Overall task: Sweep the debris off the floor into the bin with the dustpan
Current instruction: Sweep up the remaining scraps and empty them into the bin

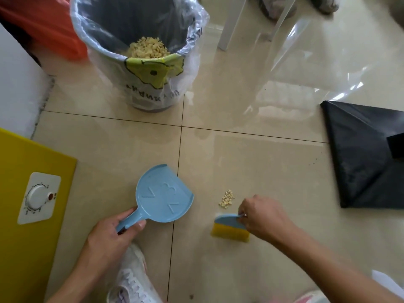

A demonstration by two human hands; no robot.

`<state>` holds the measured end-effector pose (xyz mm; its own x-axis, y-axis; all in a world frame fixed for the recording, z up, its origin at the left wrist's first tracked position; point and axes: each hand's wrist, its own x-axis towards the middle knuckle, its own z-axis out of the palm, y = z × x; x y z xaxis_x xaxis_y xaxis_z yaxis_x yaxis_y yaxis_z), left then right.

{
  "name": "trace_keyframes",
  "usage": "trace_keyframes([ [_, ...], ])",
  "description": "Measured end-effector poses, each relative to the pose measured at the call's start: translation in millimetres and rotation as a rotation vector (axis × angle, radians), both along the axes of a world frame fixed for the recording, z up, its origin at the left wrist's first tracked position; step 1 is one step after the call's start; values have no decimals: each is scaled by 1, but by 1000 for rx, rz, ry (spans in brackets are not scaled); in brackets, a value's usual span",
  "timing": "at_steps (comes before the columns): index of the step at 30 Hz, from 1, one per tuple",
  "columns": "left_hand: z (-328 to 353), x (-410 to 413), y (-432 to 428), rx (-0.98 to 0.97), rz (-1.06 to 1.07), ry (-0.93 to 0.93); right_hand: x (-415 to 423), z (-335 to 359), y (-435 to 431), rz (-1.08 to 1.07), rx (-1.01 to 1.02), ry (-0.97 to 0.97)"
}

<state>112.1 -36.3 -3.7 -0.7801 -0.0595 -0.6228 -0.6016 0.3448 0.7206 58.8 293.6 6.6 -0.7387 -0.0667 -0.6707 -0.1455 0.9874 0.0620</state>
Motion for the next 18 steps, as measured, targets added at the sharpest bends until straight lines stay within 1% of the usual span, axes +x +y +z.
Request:
trace_keyframes([
  [3, 1, -1, 5, 1, -26, 2, -43, 6, 16, -16, -9, 75],
  [6, 0, 1, 7, 16, -25, 5, -72, 21, 27, -32, -45, 77],
  [8, 0, 2, 8, 9, -12, -1, -78, 36, 32, -11, -80, 24],
  [10, 0, 3, 9, 1, 14, -8, -68, 47, 32, 64, -111, -90],
  [14, 3, 0, 11, 30, 16, -8, -5, 33, 24, 220, -41, -353],
  [16, 9, -4, 13, 25, -15, 2, 12, 19, 26, 254, 2, -393],
  [18, 16, -6, 13, 14, -55, 6, 2, 11, 32, 269, 73, -347],
])
